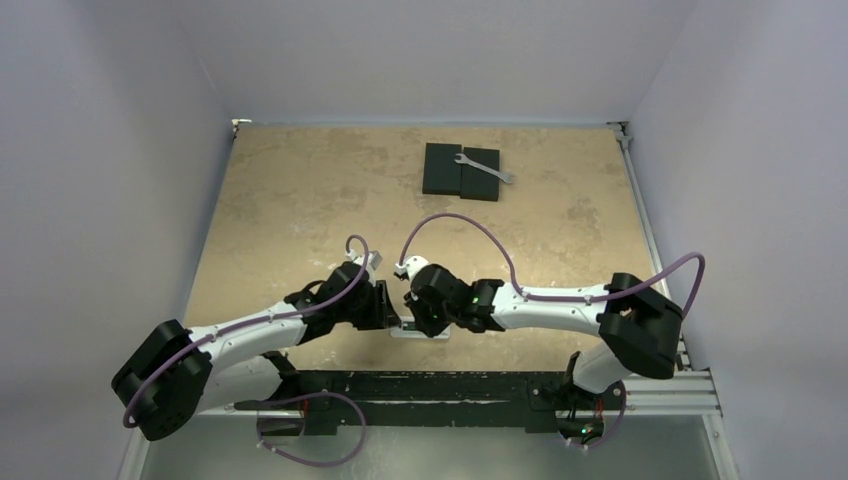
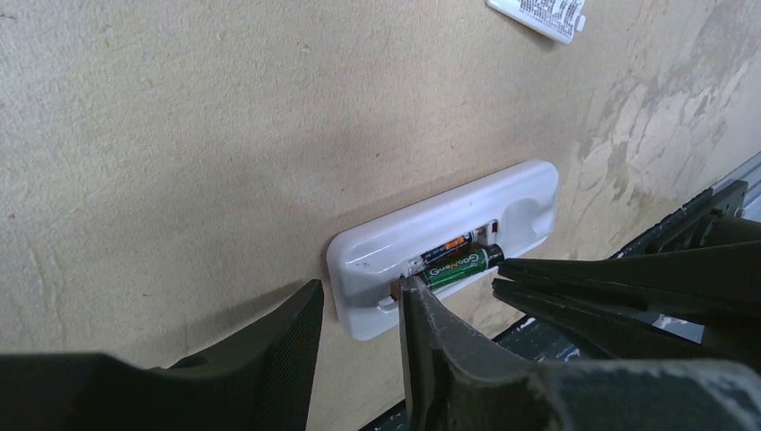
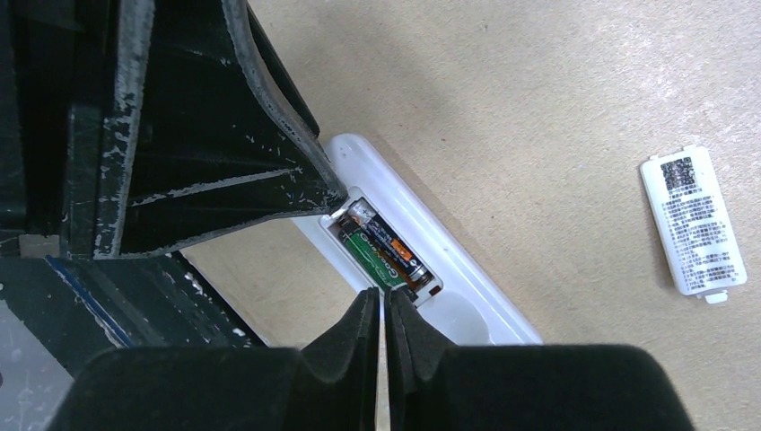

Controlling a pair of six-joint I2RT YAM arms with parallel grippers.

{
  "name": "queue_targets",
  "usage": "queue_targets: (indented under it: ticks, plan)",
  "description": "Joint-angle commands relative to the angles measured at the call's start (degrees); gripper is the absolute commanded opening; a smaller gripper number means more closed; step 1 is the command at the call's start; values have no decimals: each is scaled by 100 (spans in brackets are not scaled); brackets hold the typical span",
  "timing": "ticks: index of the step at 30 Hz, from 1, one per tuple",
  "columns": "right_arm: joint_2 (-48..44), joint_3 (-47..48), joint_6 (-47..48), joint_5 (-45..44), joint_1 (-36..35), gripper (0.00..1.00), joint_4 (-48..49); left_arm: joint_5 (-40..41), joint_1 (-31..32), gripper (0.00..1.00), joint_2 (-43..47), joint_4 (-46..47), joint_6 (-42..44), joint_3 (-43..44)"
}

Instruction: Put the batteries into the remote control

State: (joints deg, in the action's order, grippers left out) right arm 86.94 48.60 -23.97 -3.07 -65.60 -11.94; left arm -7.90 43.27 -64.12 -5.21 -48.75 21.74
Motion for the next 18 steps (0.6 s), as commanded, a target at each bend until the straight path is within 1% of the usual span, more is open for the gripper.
queue_targets:
  ticks: [1, 10, 18]
  plan:
    - [-280, -26, -175, -139, -31, 16, 85, -71, 37, 36, 107, 179, -35, -24]
    - [-555, -18, -290, -482, -31, 24, -115, -95, 38, 36, 174, 212, -35, -65]
    - [-451, -141, -424, -484, -31, 26, 14, -143, 69, 36, 194, 266, 31, -72]
